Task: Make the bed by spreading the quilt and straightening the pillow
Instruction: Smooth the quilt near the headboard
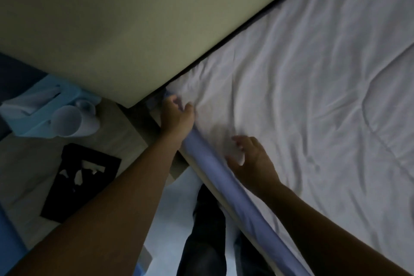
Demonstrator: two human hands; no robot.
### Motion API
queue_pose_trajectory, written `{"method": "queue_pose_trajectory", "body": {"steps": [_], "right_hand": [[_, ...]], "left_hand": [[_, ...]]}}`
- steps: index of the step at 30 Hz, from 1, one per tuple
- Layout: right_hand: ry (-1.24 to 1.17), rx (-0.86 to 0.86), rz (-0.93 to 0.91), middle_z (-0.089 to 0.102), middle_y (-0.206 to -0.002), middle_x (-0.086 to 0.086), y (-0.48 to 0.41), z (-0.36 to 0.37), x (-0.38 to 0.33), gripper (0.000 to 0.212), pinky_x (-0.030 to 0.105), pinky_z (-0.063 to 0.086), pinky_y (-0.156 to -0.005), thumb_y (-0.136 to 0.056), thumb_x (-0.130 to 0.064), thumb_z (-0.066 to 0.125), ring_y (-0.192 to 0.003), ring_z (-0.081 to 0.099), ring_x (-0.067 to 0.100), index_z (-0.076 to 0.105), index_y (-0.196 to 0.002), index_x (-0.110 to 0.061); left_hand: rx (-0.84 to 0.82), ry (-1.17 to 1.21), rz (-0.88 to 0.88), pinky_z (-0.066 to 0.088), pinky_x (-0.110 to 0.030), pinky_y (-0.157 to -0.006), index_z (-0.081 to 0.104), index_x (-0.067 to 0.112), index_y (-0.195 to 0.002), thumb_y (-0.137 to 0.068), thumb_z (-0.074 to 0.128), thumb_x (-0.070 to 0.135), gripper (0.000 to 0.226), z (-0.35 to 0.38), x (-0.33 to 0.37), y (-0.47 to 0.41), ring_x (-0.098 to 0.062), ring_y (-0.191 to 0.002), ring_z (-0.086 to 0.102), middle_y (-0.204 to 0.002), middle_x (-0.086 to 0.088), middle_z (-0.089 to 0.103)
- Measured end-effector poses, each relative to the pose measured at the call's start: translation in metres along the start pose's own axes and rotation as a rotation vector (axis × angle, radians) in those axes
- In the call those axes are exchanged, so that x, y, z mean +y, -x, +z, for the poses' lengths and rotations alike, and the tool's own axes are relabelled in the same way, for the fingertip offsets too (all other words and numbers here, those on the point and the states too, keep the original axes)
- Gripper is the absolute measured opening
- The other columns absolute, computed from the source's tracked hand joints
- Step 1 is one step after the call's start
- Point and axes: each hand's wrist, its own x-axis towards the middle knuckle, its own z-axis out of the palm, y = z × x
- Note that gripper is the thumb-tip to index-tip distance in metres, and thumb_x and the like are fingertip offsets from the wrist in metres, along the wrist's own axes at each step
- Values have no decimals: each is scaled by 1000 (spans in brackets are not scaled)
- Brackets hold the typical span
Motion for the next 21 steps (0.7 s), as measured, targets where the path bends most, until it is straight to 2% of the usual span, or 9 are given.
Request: {"method": "queue_pose_trajectory", "body": {"steps": [1, 3, 7, 9, 11, 13, 15, 18, 21], "right_hand": [[54, -9, 5, 59, -119, 6, -3, 10, 4, 51, 37, 54, -84, -81, -39, 68, -105, 58, 23, 58, -126, -17], [135, 17, 13, 56, -118, 8, -6, 24, 10, 54, 39, 54, -81, -77, -35, 74, -105, 55, 28, 59, -125, -17], [137, 82, -18, 60, -110, 8, -15, 34, 20, 36, 37, 50, -81, -84, -14, 69, -95, 57, 29, 63, -119, -16], [83, 107, -59, 63, -100, 10, -20, 37, 18, 30, 31, 49, -80, -83, -2, 65, -88, 60, 29, 65, -112, -11], [38, 127, -105, 63, -90, 11, -21, 39, 10, 28, 18, 37, -73, -78, 5, 62, -79, 60, 28, 67, -102, -6], [7, 106, -162, 62, -88, 11, -19, 42, 8, 29, 14, 34, -70, -75, 9, 63, -77, 61, 27, 67, -100, -5], [-45, 52, -221, 62, -100, 9, -18, 43, 15, 30, 13, 41, -79, -80, 4, 68, -85, 62, 21, 66, -109, -6], [-105, -42, -293, 57, -114, 2, -12, 31, 20, 39, 8, 42, -87, -87, -26, 69, -95, 52, 5, 64, -122, -10], [-77, 62, -269, 57, -120, 3, 0, 12, 20, 35, 22, 50, -88, -89, -26, 68, -104, 57, 15, 65, -121, -11]], "left_hand": [[23, -1, -10, 47, -35, -97, 37, 12, -145, -97, 57, 30, 56, 4, -2, -11, -30, -124, 54, -144, -13, 48], [77, 12, -18, 46, -37, -100, 32, 11, -147, -97, 56, 34, 60, 12, -6, -30, -32, -127, 52, -148, -15, 44], [202, 42, 40, 49, -35, -87, 41, 12, -132, -97, 58, 29, 43, 19, -21, -44, -33, -112, 59, -133, -17, 53], [286, 25, 128, 47, -32, -82, 45, 13, -123, -97, 57, 23, 30, 12, -28, -40, -30, -105, 60, -126, -14, 56], [364, 4, 259, 48, -31, -83, 47, 12, -117, -98, 54, 19, 22, 1, -34, -33, -25, -105, 61, -122, -12, 60], [374, -34, 348, 52, -34, -86, 50, 12, -114, -99, 51, 18, 16, -6, -42, -32, -25, -104, 61, -118, -12, 61], [340, -111, 365, 52, -38, -88, 55, 12, -112, -98, 50, 15, 15, -5, -49, -33, -27, -104, 59, -119, -14, 58], [444, -398, 454, 43, -38, -87, 59, 13, -114, -93, 52, 11, 22, 2, -47, -27, -32, -107, 52, -125, -17, 51], [407, -514, 710, 41, -34, -89, 60, 18, -118, -92, 54, 10, 28, 16, -25, -30, -27, -114, 49, -131, -9, 51]]}}
